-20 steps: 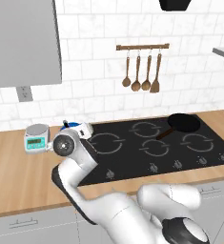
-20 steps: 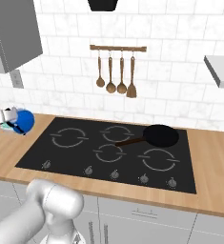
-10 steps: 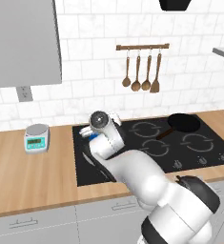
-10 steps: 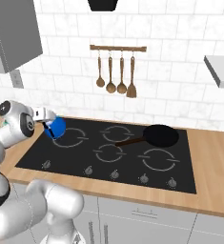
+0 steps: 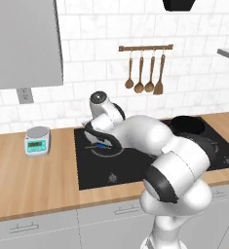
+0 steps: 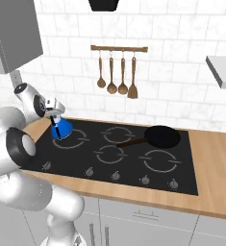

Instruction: Pick the kettle from the counter and place it on a stove burner. Then turn the burner on.

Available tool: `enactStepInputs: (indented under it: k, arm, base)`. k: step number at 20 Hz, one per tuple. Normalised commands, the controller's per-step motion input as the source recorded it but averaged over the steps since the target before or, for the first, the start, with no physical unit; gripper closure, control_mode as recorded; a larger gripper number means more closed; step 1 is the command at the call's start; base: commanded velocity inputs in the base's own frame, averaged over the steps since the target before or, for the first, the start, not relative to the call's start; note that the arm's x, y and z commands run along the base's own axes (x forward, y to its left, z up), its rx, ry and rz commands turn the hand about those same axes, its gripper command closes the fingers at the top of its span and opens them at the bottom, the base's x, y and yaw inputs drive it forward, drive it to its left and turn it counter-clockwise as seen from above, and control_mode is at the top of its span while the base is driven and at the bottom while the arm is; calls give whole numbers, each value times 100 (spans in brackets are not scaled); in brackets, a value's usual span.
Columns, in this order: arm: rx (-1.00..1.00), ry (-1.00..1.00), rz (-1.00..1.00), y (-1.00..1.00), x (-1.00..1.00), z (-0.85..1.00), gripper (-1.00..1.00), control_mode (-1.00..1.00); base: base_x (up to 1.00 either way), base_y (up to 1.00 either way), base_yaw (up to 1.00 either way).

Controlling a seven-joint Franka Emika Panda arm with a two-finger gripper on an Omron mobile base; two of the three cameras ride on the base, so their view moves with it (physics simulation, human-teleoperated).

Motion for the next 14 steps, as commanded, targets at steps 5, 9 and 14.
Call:
enactStepInputs:
  k: [5, 9, 14]
  arm:
    - [1, 3, 0, -21, 49, -15, 100, -100]
    - [10, 0, 0, -9, 24, -17, 100, -100]
    - [9, 3, 0, 0, 8, -11, 100, -100]
  base:
    - [0, 0, 0]
    - [0, 0, 0]
    - [0, 0, 0]
